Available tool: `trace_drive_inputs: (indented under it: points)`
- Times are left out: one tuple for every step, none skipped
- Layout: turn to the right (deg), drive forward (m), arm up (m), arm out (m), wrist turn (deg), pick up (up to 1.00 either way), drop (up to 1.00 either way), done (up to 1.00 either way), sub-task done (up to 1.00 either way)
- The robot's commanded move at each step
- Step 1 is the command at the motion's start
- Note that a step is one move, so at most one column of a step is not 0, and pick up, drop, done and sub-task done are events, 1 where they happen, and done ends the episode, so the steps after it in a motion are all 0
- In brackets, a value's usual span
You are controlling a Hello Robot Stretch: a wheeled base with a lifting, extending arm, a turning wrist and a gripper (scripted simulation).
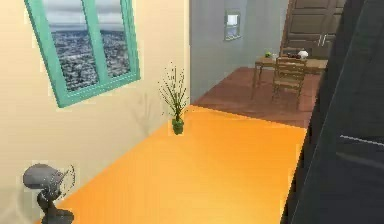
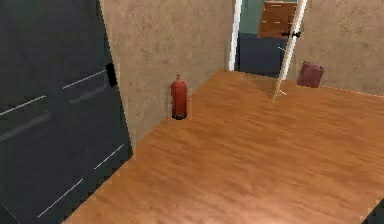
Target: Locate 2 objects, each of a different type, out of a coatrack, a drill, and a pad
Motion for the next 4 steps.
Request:
trace_drive_inputs:
  points:
    - [0.0,1.0,0.0,0.0,0.0,0.0,0.0,0.0,0.0]
    - [0.0,0.1,0.0,0.0,0.0,0.0,0.0,0.0,0.0]
    - [0.0,0.55,0.0,0.0,0.0,0.0,0.0,0.0,0.0]
    - [45.0,0.0,0.0,0.0,0.0,0.0,0.0,0.0,0.0]
